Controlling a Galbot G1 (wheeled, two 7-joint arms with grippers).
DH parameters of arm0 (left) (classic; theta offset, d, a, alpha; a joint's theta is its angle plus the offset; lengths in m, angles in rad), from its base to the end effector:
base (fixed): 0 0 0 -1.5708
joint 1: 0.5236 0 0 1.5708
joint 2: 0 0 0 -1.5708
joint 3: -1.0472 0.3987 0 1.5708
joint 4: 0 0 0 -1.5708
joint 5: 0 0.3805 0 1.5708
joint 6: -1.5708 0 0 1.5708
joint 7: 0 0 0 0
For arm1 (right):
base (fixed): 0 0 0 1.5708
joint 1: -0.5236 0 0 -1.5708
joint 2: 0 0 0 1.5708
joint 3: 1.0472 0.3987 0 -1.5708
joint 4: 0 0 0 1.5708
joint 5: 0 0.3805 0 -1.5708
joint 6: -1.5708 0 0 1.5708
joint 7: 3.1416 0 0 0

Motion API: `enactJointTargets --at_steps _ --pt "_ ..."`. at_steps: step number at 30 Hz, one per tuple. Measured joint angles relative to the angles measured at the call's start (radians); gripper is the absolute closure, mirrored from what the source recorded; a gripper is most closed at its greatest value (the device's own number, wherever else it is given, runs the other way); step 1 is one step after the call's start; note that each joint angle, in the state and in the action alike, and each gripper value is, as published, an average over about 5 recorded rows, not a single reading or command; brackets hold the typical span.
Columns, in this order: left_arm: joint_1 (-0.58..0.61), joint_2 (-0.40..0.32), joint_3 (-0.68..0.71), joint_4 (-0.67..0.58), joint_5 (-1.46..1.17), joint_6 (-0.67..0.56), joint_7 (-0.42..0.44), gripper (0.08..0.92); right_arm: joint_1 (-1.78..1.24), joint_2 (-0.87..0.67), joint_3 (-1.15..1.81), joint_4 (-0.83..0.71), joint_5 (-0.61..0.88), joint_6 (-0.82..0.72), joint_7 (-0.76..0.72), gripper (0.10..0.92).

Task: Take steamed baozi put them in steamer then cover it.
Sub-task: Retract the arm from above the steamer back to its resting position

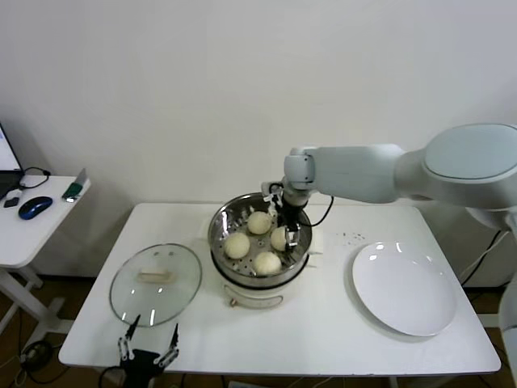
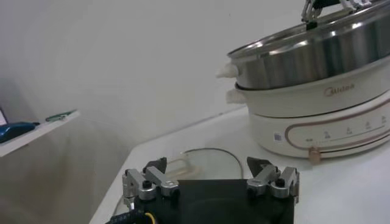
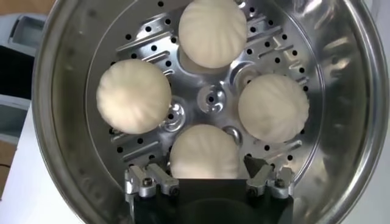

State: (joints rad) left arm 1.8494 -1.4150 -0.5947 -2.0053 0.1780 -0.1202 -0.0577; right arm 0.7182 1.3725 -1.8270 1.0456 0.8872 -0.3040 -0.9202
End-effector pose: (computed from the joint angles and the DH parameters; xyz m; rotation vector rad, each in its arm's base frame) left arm 0.0726 0.0612 -0.4086 -0.0413 -2.8692 -0.5038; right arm 0.6570 0.1134 -0.1064 1.3986 -1.2414 1.3680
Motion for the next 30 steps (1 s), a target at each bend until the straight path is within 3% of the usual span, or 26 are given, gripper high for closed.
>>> enactJointTargets --at_steps 14,30 --pt "-0.015 -0.004 -0.02 -0.002 0.002 0.006 -0.01 0.177 0.102 -0.116 0.069 0.03 0.024 0.052 -0.026 0.203" --pt "-0.05 -0.007 -0.057 -0.02 0.004 0.042 -0.024 0.177 0.033 -0.543 0.265 0.253 0.015 0.261 0.311 0.203"
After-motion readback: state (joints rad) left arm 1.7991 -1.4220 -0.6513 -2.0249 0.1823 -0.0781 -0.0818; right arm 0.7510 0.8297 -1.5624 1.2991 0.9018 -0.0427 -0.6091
